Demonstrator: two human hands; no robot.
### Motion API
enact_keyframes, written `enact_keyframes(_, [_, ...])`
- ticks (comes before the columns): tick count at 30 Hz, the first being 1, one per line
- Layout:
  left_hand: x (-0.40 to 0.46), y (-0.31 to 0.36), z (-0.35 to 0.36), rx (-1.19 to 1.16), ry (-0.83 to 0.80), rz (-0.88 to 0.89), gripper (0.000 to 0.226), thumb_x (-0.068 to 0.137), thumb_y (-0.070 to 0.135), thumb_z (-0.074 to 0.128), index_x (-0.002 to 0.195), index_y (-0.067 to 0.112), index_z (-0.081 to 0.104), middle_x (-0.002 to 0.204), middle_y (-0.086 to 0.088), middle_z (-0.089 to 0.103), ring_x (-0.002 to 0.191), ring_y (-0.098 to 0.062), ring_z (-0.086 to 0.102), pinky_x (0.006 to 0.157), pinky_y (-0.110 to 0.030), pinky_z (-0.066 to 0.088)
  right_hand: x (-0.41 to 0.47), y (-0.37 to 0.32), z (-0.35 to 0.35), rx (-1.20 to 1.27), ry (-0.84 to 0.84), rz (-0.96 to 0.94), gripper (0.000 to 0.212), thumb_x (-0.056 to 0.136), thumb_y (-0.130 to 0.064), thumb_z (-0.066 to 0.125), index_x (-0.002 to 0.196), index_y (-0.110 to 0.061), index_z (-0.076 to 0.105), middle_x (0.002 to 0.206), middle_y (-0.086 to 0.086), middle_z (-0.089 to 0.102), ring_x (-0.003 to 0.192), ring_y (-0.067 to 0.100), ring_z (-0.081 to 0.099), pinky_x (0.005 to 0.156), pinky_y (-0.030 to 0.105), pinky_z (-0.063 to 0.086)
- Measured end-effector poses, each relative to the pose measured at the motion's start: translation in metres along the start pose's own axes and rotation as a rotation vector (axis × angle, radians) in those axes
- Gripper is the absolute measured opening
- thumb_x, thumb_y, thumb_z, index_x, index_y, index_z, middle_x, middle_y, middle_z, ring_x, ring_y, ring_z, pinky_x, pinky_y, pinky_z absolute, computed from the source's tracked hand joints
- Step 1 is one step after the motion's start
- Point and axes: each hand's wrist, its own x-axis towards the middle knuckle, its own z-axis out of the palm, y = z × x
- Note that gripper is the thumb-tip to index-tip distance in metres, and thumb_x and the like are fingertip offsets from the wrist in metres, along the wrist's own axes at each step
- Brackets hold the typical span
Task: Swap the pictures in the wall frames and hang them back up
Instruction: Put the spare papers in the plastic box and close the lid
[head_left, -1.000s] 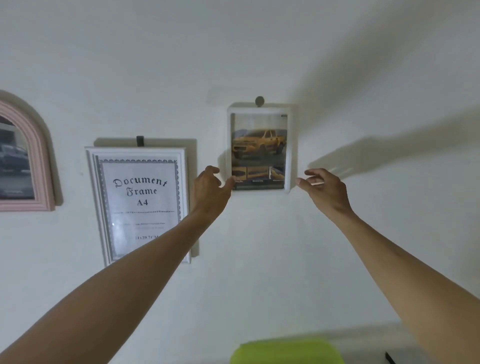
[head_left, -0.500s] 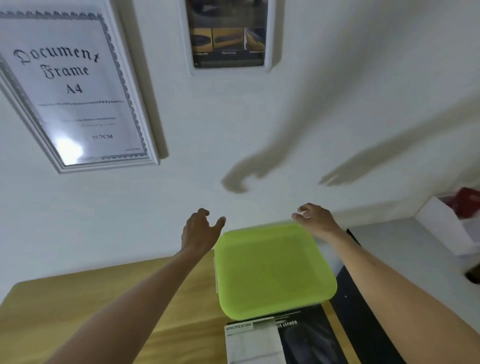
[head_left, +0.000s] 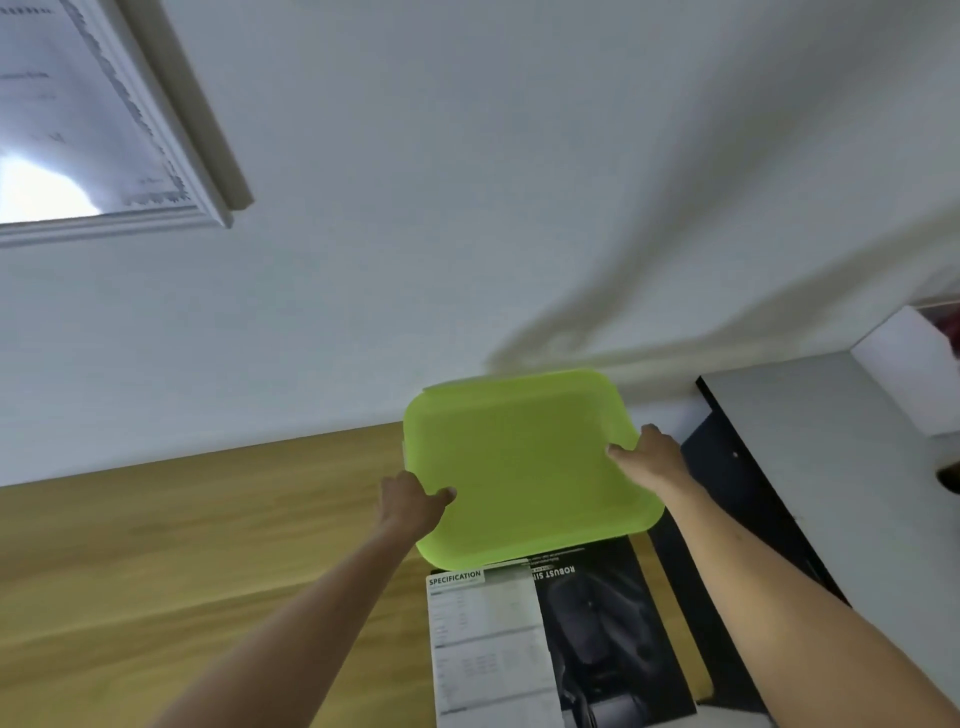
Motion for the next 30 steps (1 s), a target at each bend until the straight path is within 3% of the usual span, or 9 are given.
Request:
enact_keyframes(3, [-0.001, 0.002, 0.001, -0.077, 0.017, -0.049, 0.047, 0.078, 0.041, 0.077, 0.102, 0.004, 0.062, 0.110, -0.015, 0.063, 0.093, -0.034, 0.064, 0.065, -0.035, 0.048, 0.001, -0.004, 0.000, 0.012, 0.053, -0.007, 0.055, 0.092, -0.040, 0.065, 0.124, 0.004, 0.055, 0.115, 0.018, 0.064, 0.095, 0.032, 0.063, 0.083, 0.042, 0.054])
enact_keyframes(5, [-0.004, 0.001, 0.001, -0.138, 0.030, -0.085, 0.048, 0.075, 0.035, 0.081, 0.105, 0.005, 0.061, 0.111, -0.012, 0.063, 0.096, -0.033, 0.063, 0.065, -0.035, 0.046, 0.001, -0.007, 0.000, 0.029, 0.083, -0.005, 0.048, 0.090, -0.036, 0.067, 0.115, 0.005, 0.060, 0.098, 0.015, 0.066, 0.079, 0.028, 0.061, 0.079, 0.043, 0.055])
enact_keyframes(9, [-0.007, -0.005, 0.001, -0.256, 0.059, -0.099, 0.063, 0.069, 0.027, 0.086, 0.119, 0.007, 0.055, 0.119, -0.010, 0.061, 0.108, -0.031, 0.058, 0.074, -0.034, 0.042, -0.001, -0.011, -0.005, 0.076, 0.067, 0.022, 0.064, 0.091, -0.034, 0.070, 0.137, 0.002, 0.045, 0.134, 0.018, 0.055, 0.120, 0.037, 0.055, 0.091, 0.041, 0.049])
enact_keyframes(12, [-0.007, -0.013, -0.001, -0.362, 0.072, -0.084, 0.075, 0.064, 0.025, 0.089, 0.127, 0.008, 0.051, 0.123, -0.009, 0.059, 0.114, -0.030, 0.055, 0.082, -0.035, 0.043, -0.005, -0.011, -0.013, 0.088, 0.037, 0.018, 0.076, 0.088, -0.035, 0.073, 0.147, -0.001, 0.037, 0.148, 0.017, 0.046, 0.132, 0.036, 0.047, 0.100, 0.041, 0.045])
enact_keyframes(16, [-0.006, -0.031, -0.013, -0.494, 0.080, -0.037, 0.082, 0.060, 0.021, 0.090, 0.131, 0.013, 0.051, 0.123, -0.013, 0.061, 0.113, -0.033, 0.057, 0.094, -0.046, 0.048, -0.014, -0.009, -0.016, 0.245, -0.039, -0.012, 0.082, 0.074, -0.037, 0.086, 0.142, -0.012, 0.049, 0.138, 0.009, 0.058, 0.122, 0.031, 0.059, 0.100, 0.042, 0.050])
enact_keyframes(19, [-0.007, -0.053, -0.034, -0.582, 0.070, -0.015, 0.083, 0.065, 0.011, 0.087, 0.138, 0.011, 0.049, 0.119, -0.018, 0.063, 0.105, -0.033, 0.061, 0.089, -0.041, 0.050, -0.022, -0.013, -0.008, 0.303, -0.154, -0.038, 0.100, 0.060, -0.034, 0.094, 0.146, -0.018, 0.045, 0.134, 0.009, 0.062, 0.115, 0.027, 0.064, 0.100, 0.045, 0.051])
enact_keyframes(23, [-0.011, -0.094, -0.071, -0.653, 0.060, 0.007, 0.078, 0.069, 0.002, 0.084, 0.139, 0.011, 0.050, 0.092, -0.009, 0.059, 0.082, -0.023, 0.060, 0.070, -0.032, 0.048, -0.066, -0.047, 0.009, 0.241, -0.257, -0.160, 0.092, 0.068, -0.021, 0.091, 0.145, -0.016, 0.042, 0.130, 0.006, 0.063, 0.110, 0.023, 0.061, 0.098, 0.040, 0.048])
enact_keyframes(26, [-0.013, -0.131, -0.097, -0.658, 0.088, -0.010, 0.082, 0.067, 0.003, 0.085, 0.140, 0.012, 0.050, 0.097, -0.009, 0.054, 0.088, -0.026, 0.059, 0.080, -0.033, 0.048, -0.088, -0.072, 0.036, 0.243, -0.275, -0.202, 0.092, 0.071, -0.019, 0.089, 0.146, -0.014, 0.037, 0.119, 0.007, 0.064, 0.101, 0.020, 0.057, 0.089, 0.035, 0.045])
enact_keyframes(30, [-0.012, -0.185, -0.131, -0.666, 0.140, -0.045, 0.081, 0.065, 0.003, 0.086, 0.138, 0.013, 0.052, 0.102, -0.013, 0.057, 0.092, -0.027, 0.060, 0.079, -0.032, 0.046, -0.107, -0.110, 0.080, 0.264, -0.310, -0.233, 0.093, 0.067, -0.018, 0.091, 0.143, -0.016, 0.037, 0.103, 0.005, 0.070, 0.095, 0.022, 0.067, 0.094, 0.042, 0.052])
